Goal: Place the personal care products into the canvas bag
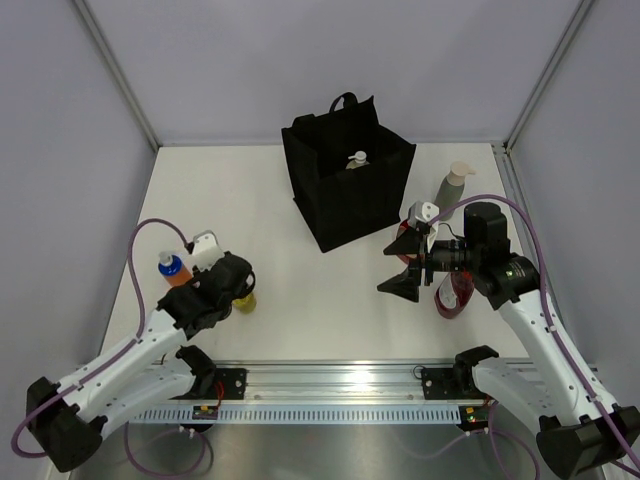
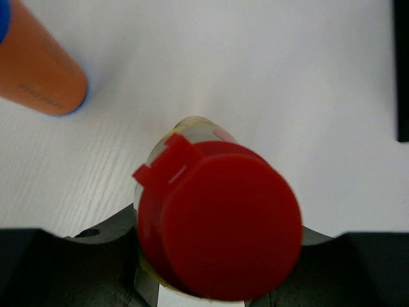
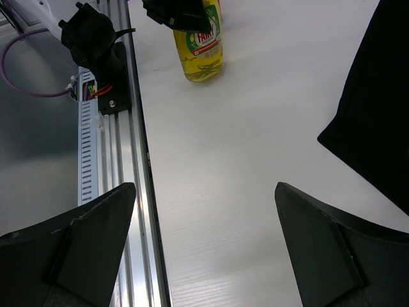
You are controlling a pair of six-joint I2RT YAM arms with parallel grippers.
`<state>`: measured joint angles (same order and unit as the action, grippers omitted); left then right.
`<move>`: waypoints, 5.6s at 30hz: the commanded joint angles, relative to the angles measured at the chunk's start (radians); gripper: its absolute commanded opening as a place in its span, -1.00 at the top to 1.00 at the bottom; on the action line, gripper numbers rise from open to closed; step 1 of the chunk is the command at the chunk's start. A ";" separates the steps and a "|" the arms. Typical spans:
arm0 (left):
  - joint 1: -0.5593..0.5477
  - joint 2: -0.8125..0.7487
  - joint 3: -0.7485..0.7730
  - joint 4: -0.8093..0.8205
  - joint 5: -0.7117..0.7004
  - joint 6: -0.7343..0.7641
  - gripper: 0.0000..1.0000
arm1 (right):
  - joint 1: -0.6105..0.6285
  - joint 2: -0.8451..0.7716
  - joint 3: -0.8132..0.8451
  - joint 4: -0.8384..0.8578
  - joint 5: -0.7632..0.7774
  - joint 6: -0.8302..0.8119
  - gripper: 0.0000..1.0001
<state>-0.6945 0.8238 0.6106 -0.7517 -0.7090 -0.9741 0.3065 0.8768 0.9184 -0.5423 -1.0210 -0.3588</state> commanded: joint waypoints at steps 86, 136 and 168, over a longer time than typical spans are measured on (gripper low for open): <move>0.170 0.750 1.276 0.425 0.799 0.907 -0.98 | -0.050 0.030 0.186 -0.172 0.217 -0.074 -0.99; 0.171 -0.176 0.141 0.400 0.729 0.859 -0.98 | -0.176 0.653 0.185 0.110 0.619 -0.028 -0.47; 0.171 -0.199 0.114 0.439 0.718 0.876 -0.98 | -0.162 0.454 0.896 0.024 0.163 0.271 1.00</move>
<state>-0.5243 0.6350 0.7322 -0.3653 0.0208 -0.1062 0.1368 1.2613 1.6611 -0.7155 -0.7761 -0.2443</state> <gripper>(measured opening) 0.985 0.597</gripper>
